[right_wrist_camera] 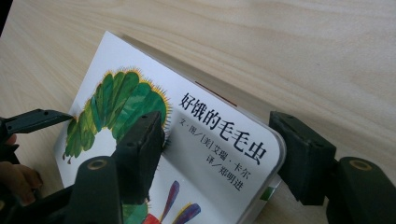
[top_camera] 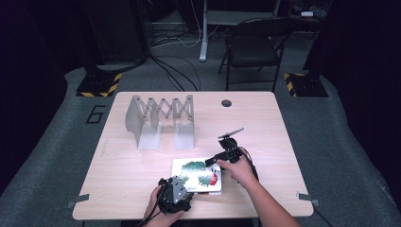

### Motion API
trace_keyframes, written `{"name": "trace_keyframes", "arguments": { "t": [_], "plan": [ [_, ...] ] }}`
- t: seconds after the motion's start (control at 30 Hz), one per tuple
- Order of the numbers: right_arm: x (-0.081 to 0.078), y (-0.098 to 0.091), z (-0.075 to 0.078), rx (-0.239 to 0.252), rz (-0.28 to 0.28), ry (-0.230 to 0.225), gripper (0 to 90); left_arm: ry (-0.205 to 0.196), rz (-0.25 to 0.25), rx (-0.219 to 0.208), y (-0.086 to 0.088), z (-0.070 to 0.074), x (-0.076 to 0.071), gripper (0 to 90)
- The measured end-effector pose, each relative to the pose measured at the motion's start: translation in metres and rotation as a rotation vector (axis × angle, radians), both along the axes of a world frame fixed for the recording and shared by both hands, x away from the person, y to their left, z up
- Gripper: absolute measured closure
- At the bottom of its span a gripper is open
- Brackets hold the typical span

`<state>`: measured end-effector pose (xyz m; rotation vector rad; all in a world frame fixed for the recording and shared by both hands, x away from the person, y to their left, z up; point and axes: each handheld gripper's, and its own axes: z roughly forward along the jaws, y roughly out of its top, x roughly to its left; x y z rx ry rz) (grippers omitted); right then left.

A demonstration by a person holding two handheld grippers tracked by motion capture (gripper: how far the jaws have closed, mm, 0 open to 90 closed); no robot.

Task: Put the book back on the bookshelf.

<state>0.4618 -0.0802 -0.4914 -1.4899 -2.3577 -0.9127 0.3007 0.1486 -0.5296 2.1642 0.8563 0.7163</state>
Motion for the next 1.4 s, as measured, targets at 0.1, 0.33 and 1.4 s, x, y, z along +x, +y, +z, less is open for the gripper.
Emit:
{"name": "trace_keyframes", "arguments": {
  "t": [0.1, 0.33, 1.4],
  "plan": [
    [0.0007, 0.0008, -0.0016, 0.005, 0.01, 0.007, 33.9, -0.001, 0.0, 0.0, 0.0, 0.0, 0.0, 16.5],
    [0.0, 0.0046, -0.0017, -0.003, 0.026, 0.006, 31.8, -0.001, 0.0, -0.001, 0.0001, -0.0001, 0.0, 16.5],
    [0.0038, -0.0021, 0.0067, 0.0, 0.068, 0.033, 42.4, 0.011, 0.018, 0.01, -0.0002, 0.0011, -0.0008, 14.3]
  ]
}}
